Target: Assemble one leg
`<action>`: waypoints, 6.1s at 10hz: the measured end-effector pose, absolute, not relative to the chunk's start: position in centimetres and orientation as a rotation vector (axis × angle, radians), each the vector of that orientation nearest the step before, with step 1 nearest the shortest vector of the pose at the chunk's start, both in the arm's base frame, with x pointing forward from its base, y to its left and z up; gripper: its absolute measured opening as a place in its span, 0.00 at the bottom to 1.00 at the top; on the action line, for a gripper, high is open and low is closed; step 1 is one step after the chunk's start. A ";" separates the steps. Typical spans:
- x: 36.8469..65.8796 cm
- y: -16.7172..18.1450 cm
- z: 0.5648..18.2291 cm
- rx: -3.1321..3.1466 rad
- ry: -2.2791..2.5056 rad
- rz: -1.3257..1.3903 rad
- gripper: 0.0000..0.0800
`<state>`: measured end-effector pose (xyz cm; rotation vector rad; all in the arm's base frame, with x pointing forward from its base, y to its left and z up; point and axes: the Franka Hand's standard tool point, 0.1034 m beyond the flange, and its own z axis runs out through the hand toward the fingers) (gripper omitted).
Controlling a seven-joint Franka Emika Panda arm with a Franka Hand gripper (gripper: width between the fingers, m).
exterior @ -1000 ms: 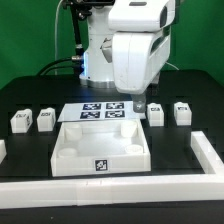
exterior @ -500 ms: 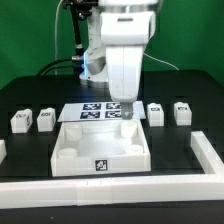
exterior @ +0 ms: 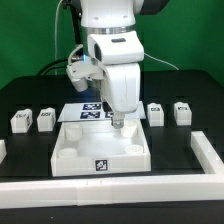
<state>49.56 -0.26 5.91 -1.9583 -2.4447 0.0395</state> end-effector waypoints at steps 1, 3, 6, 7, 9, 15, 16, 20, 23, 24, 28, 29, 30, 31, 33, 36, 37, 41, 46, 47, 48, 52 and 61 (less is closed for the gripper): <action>49.6 -0.3 5.9 -1.959 -2.445 0.039 0.81; 49.6 -0.3 5.9 -1.960 -2.444 0.039 0.81; 47.7 -1.6 5.0 -2.034 -2.345 0.076 0.81; 46.0 -2.4 4.0 -2.036 -2.315 0.097 0.81; 44.3 -2.6 2.0 -2.027 -2.276 0.124 0.81; 43.7 -2.5 1.0 -2.049 -2.240 0.134 0.49; 43.7 -2.5 1.0 -2.049 -2.239 0.134 0.32; 44.0 -2.6 1.1 -2.058 -2.245 0.122 0.09; 44.0 -2.6 1.1 -2.058 -2.245 0.122 0.09; 44.0 -2.6 1.1 -2.058 -2.245 0.122 0.09; 46.4 -0.8 1.1 -2.080 -2.244 0.083 0.09; 47.5 1.1 1.0 -2.079 -2.248 0.061 0.09; 48.4 2.7 1.1 -2.056 -2.273 0.040 0.09; 48.6 3.8 1.0 -2.064 -2.253 0.047 0.09; 49.0 5.8 1.0 -2.118 -2.191 0.040 0.09; 49.0 6.4 1.0 -2.140 -2.150 0.063 0.09; 48.9 6.3 1.0 -2.136 -2.163 0.044 0.09; 48.8 6.1 0.8 -2.141 -2.156 0.047 0.40; 48.8 6.1 0.8 -2.142 -2.154 0.049 0.81; 48.8 6.1 0.8 -2.142 -2.154 0.049 0.81; 48.8 6.1 0.8 -2.142 -2.154 0.049 0.81; 48.0 6.7 5.2 -2.351 -1.990 0.053 0.81; 45.2 14.4 8.6 -3.011 -0.750 0.050 0.81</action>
Offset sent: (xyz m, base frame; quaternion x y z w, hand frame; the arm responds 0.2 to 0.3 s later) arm 0.0000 0.0000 0.0000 0.0000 0.0000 0.0000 1.0000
